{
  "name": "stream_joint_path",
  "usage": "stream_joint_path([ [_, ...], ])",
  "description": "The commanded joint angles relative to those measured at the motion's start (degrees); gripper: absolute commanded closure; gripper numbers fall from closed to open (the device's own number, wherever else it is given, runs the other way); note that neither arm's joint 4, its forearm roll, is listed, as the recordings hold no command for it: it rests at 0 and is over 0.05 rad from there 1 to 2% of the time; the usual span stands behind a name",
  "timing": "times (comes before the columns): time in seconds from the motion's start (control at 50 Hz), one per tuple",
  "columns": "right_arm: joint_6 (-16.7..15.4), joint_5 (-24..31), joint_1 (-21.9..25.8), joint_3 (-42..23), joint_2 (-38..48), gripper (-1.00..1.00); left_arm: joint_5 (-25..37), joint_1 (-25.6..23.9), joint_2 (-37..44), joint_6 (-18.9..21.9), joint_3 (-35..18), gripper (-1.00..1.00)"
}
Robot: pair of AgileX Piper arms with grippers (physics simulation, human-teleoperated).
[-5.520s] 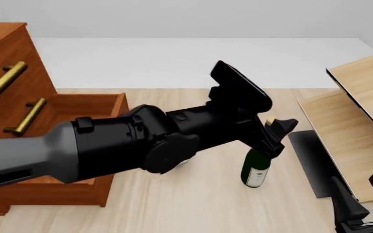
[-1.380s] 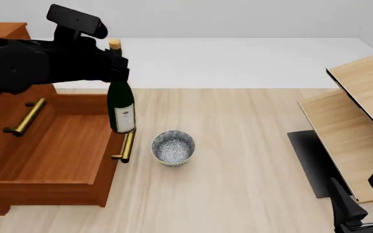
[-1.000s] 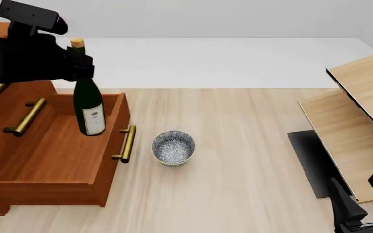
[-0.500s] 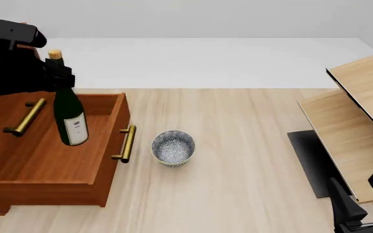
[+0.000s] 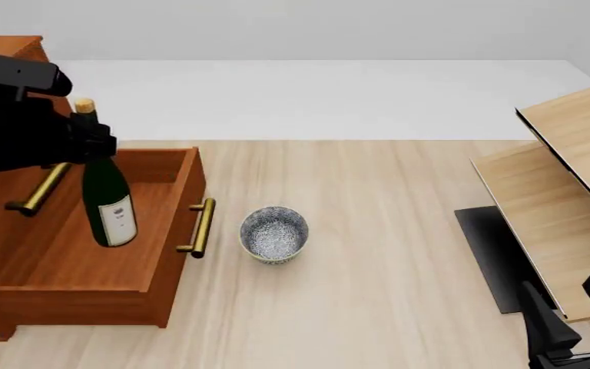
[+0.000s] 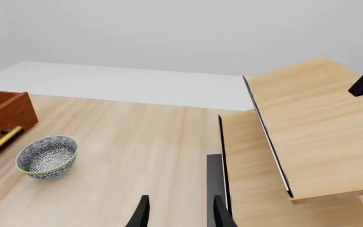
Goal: Put the wine bottle in the bottom drawer of the cabinet.
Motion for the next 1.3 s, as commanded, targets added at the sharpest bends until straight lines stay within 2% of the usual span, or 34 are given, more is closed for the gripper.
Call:
stream_joint_path([
  [0.02, 0.0, -0.1, 0.0, 0.0, 0.0, -1.00, -0.6, -0.4, -0.4, -0.4, 1.2, 1.00],
  [0.06, 0.1, -0.1, -0.1, 0.0, 0.0, -1.00, -0.5, -1.4, -0.2, -1.3, 1.5, 1.00],
  [0.1, -0.1, -0.1, 0.0, 0.0, 0.0, -1.00, -1.1, -0.7, -0.4, -0.5, 2.0, 1.00],
  [0.12, -0.1, -0.1, 0.0, 0.0, 0.0, -1.00, -0.8, -1.8, 0.0, -2.2, 1.8, 1.00],
  [0.16, -0.1, -0.1, -0.1, 0.0, 0.0, -1.00, -1.4, -0.2, -0.7, -0.1, 2.6, 1.00],
  [0.18, -0.1, -0.1, -0.1, 0.0, 0.0, -1.00, -1.1, -1.1, -0.3, -1.3, 2.4, 1.00],
  [0.36, -0.1, -0.1, -0.1, 0.0, 0.0, -1.00, -1.8, -0.3, 0.0, -0.6, 3.2, 1.00],
  [0.4, -0.1, -0.1, -0.1, 0.0, 0.0, -1.00, -1.6, -0.7, 0.3, -1.6, 3.0, 1.00],
  [0.7, -0.1, -0.1, -0.1, 0.0, 0.0, -1.00, -3.2, -1.3, 0.9, -2.2, 5.2, 1.00],
  [0.72, -0.1, -0.1, -0.1, 0.0, 0.0, -1.00, -3.3, -0.6, 0.8, -1.1, 5.4, 1.00],
  [1.06, -0.2, -0.1, -0.1, 0.0, 0.0, -1.00, -3.7, -0.6, 1.0, -1.1, 6.1, 1.00],
  [1.08, -0.2, -0.1, -0.2, 0.0, 0.0, -1.00, -3.5, -0.9, 1.1, -2.1, 6.0, 1.00],
  [1.12, -0.2, -0.1, -0.2, 0.0, 0.0, -1.00, -3.9, -0.2, 1.4, -1.1, 6.4, 1.00],
  [1.16, -0.1, -0.1, -0.2, 0.0, 0.0, -1.00, -3.7, -1.7, 1.7, -2.6, 6.0, 1.00],
  [1.18, -0.2, 0.0, -0.2, 0.0, 0.0, -1.00, -4.0, -0.5, 2.1, -0.7, 6.5, 1.00],
  [1.2, -0.2, -0.1, -0.2, 0.0, 0.0, -1.00, -4.2, 0.0, 2.0, -0.5, 6.6, 1.00],
  [1.22, -0.2, -0.1, -0.2, 0.0, 0.0, -1.00, -4.0, -1.9, 2.5, -2.8, 6.1, 1.00],
  [1.26, -0.2, -0.1, -0.2, 0.0, 0.0, -1.00, -4.2, -1.0, 2.4, -1.5, 6.5, 1.00],
  [1.3, -0.1, -0.1, -0.2, 0.0, 0.0, -1.00, -4.2, -1.2, 2.3, -2.0, 6.6, 1.00],
])
